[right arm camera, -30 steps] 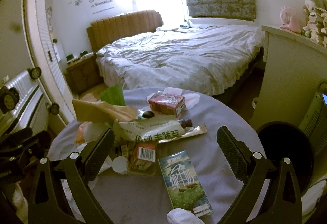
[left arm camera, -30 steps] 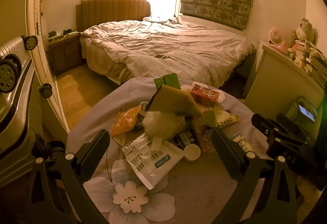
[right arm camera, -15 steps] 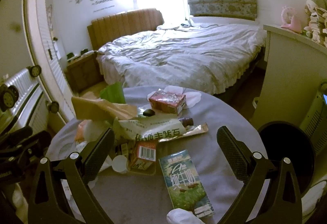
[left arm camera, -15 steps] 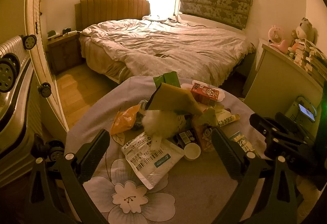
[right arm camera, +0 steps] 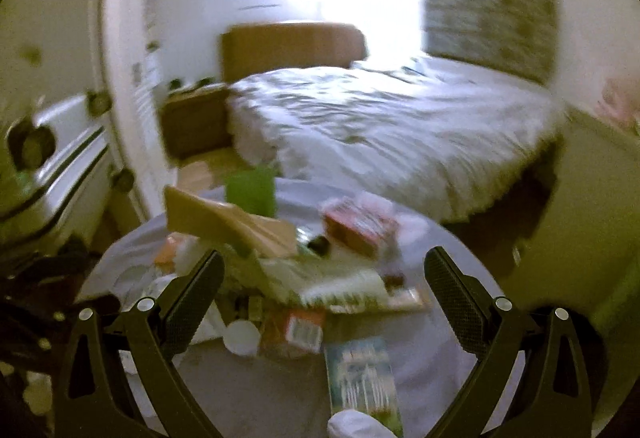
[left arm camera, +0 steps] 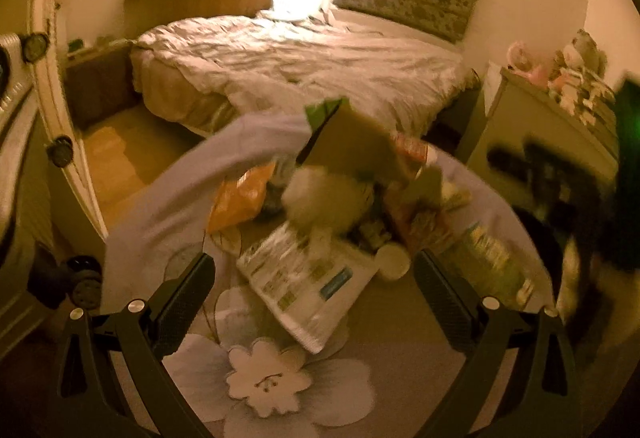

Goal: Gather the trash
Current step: 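Grasp the tan cardboard piece with the right gripper while the left gripper grasps the white receipt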

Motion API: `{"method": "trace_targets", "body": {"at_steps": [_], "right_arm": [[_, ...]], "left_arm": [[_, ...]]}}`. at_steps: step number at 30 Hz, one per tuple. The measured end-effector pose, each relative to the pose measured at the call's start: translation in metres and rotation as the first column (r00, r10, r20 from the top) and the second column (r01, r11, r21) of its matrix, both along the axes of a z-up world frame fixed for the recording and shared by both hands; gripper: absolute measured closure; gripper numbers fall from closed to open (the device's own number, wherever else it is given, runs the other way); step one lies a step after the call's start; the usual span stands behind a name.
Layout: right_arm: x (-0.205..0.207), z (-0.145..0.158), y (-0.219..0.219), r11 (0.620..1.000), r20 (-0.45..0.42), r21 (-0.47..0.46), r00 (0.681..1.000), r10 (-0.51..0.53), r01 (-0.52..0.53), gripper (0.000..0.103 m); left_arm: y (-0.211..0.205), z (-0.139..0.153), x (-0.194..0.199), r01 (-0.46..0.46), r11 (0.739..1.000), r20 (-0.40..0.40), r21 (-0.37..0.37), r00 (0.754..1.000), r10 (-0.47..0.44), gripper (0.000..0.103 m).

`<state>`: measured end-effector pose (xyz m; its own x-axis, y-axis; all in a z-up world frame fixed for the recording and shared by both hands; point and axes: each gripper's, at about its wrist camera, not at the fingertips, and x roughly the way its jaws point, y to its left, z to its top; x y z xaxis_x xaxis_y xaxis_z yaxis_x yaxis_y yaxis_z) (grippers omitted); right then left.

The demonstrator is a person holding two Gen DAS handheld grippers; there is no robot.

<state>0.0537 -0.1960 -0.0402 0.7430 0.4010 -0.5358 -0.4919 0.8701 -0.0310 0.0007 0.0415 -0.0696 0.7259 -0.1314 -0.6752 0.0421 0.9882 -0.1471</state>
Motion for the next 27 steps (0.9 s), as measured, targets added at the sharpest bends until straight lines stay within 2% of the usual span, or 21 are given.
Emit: {"method": "trace_targets", "body": {"at_steps": [3,5,7,9,11,15,17,18,20,22,27], "right_arm": [[0.018,-0.003,0.033,0.987,0.016,-0.108,0.992,0.124,-0.122,0.005],[0.027,-0.009,0.061,0.955,0.013,-0.187,0.972,0.236,-0.230,0.005],[0.033,-0.014,0.082,0.924,0.010,-0.247,0.953,0.304,-0.292,0.011],[0.045,-0.022,0.102,0.892,-0.010,-0.305,0.938,0.346,-0.332,0.015],[0.059,-0.030,0.115,0.876,-0.057,-0.324,0.932,0.359,-0.357,0.032],[0.070,-0.038,0.127,0.854,-0.114,-0.345,0.920,0.374,-0.390,0.049],[0.070,-0.040,0.130,0.854,-0.111,-0.358,0.926,0.361,-0.377,0.061],[0.070,-0.040,0.128,0.860,-0.110,-0.351,0.929,0.354,-0.369,0.064],[0.066,-0.038,0.124,0.877,-0.101,-0.324,0.935,0.340,-0.354,0.069],[0.066,-0.032,0.115,0.901,-0.095,-0.278,0.943,0.320,-0.334,0.076],[0.057,-0.006,0.089,0.952,-0.080,-0.122,0.959,0.273,-0.281,0.081]], "left_arm": [[0.007,-0.017,0.005,0.039,0.999,-0.042,0.003,0.998,-0.039,0.005],[0.009,-0.026,0.008,0.068,0.998,-0.068,-0.007,0.995,-0.068,0.005],[0.009,-0.032,0.011,0.099,0.995,-0.080,-0.004,0.992,-0.099,0.005],[0.005,-0.039,0.016,0.121,0.992,-0.101,0.028,0.988,-0.118,0.005],[0.003,-0.044,0.022,0.138,0.989,-0.124,0.055,0.984,-0.130,0.005],[0.003,-0.049,0.029,0.143,0.986,-0.131,0.087,0.983,-0.131,0.007],[0.007,-0.052,0.035,0.138,0.987,-0.141,0.077,0.982,-0.126,0.016],[0.009,-0.054,0.038,0.139,0.988,-0.148,0.062,0.981,-0.128,0.026],[0.015,-0.054,0.043,0.136,0.990,-0.156,0.027,0.979,-0.130,0.029],[0.018,-0.053,0.044,0.138,0.990,-0.152,0.021,0.979,-0.133,0.039],[0.022,-0.050,0.040,0.135,0.991,-0.139,0.002,0.981,-0.134,0.064]]}}
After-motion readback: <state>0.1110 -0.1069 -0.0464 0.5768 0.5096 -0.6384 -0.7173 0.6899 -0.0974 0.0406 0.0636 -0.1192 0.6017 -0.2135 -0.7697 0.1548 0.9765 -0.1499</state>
